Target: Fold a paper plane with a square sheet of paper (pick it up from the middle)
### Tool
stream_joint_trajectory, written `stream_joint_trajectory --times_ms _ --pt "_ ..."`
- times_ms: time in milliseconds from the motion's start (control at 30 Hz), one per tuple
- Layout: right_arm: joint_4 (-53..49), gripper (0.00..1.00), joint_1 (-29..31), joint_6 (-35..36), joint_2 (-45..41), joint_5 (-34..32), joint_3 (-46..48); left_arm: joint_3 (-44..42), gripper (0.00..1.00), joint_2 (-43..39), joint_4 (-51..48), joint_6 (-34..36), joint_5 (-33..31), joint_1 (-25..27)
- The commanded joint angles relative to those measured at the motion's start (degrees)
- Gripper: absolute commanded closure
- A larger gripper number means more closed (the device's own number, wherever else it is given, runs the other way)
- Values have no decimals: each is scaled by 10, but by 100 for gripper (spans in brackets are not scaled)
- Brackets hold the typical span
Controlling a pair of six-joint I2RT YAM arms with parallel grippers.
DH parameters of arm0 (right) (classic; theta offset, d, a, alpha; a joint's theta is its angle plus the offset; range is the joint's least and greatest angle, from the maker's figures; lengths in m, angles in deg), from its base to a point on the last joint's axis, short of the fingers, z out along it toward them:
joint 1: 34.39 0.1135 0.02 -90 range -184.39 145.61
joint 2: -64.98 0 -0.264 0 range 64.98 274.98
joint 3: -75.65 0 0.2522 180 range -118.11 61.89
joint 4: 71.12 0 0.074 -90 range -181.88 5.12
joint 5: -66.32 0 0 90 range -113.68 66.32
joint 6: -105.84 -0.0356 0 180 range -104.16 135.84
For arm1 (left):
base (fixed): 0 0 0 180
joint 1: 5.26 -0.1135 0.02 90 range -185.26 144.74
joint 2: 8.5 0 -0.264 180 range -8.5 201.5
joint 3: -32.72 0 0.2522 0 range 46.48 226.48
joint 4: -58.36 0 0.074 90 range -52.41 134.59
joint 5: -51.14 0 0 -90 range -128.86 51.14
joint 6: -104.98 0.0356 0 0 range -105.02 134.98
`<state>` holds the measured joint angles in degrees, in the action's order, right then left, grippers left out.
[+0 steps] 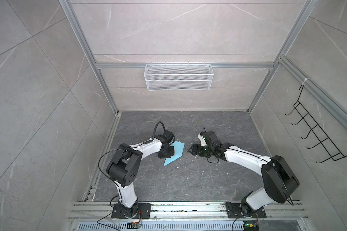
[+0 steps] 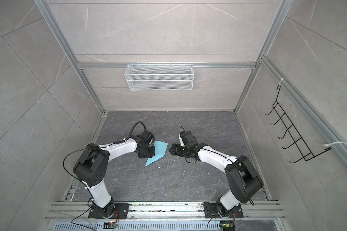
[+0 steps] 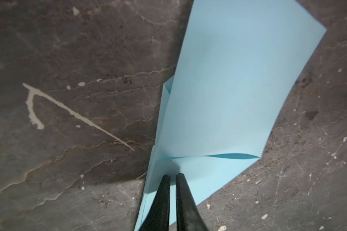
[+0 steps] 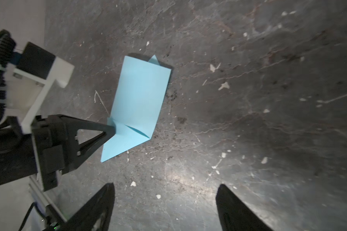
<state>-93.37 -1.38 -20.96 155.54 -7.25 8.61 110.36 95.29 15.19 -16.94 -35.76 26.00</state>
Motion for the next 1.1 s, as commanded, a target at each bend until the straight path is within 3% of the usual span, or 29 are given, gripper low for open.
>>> stream_joint_trajectory --times_ms 0,133,633,1067 --pt "51 18 6 -35 27 75 -5 -13 89 12 7 -28 11 -12" --pt "80 19 15 -74 61 111 -13 -28 89 16 13 -44 33 -22" --pt "87 32 52 -185 164 89 -77 -47 89 25 19 -52 73 -41" --pt "154 35 54 -212 203 111 -76 -55 89 28 29 -53 83 -42"
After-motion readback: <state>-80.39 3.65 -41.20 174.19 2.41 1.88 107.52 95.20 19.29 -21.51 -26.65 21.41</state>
